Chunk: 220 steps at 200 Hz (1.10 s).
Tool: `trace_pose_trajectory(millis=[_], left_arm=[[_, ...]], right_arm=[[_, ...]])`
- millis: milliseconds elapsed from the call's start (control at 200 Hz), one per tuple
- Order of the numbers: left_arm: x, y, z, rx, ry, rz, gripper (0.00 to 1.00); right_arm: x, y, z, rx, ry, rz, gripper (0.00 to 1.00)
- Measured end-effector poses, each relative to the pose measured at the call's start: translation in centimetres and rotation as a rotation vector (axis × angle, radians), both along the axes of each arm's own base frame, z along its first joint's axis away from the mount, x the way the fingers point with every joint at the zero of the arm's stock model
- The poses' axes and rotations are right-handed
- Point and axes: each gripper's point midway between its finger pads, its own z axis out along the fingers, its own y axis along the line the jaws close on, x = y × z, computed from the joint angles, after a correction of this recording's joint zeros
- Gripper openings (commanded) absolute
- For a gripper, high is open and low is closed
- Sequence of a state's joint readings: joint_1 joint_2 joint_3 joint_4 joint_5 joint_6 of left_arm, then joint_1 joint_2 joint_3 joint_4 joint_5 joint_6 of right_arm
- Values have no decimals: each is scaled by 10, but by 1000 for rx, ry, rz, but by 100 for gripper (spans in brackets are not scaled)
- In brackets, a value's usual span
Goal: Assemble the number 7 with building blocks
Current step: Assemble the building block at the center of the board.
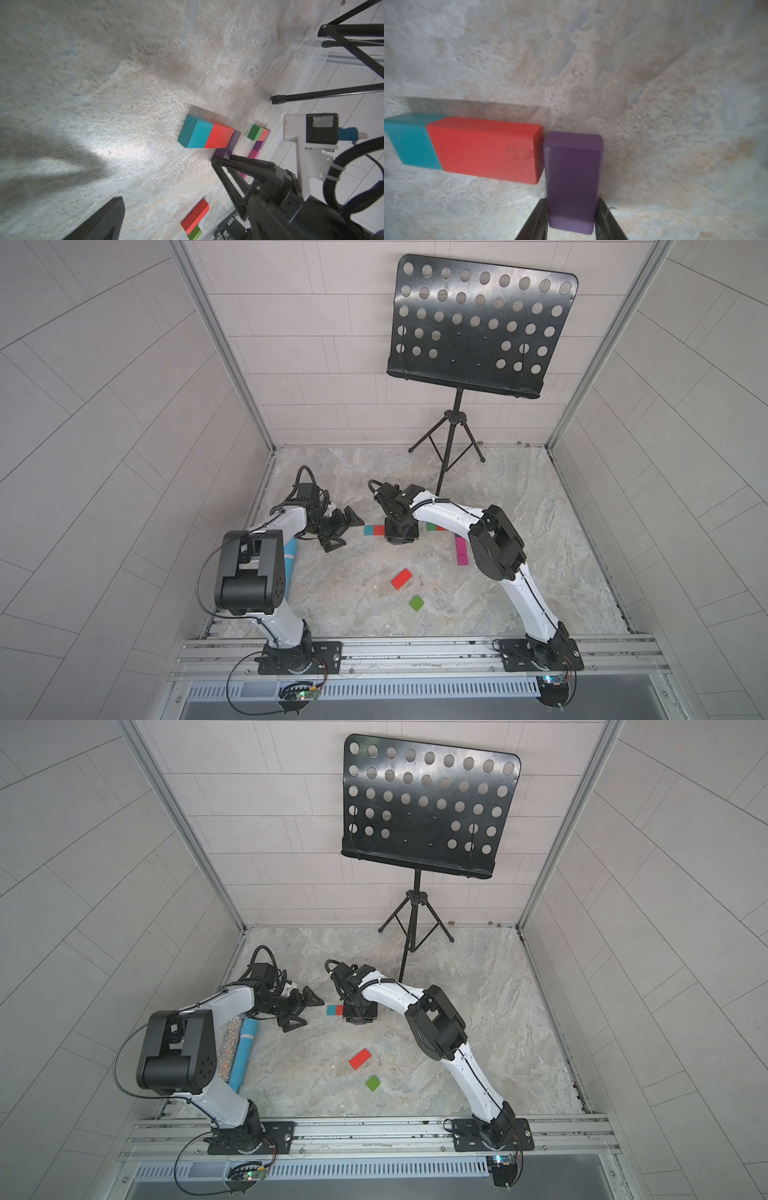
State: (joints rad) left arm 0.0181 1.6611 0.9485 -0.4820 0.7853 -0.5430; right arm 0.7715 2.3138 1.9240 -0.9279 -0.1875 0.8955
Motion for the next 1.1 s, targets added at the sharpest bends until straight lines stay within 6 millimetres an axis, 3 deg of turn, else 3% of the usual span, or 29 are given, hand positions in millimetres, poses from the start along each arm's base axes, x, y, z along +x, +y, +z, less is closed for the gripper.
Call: trace_pose_trajectory(millis=[495, 831, 1101], left_arm=[[0, 0, -1, 0, 2, 0, 100], [-1, 0, -2, 0, 5, 0, 100], [-1, 0, -2, 0, 6, 0, 100]], right_arm=[[0, 1, 0, 5, 2, 1, 40], [1, 3, 0, 11, -1, 0, 48], [2, 3, 1, 14, -4, -1, 48]])
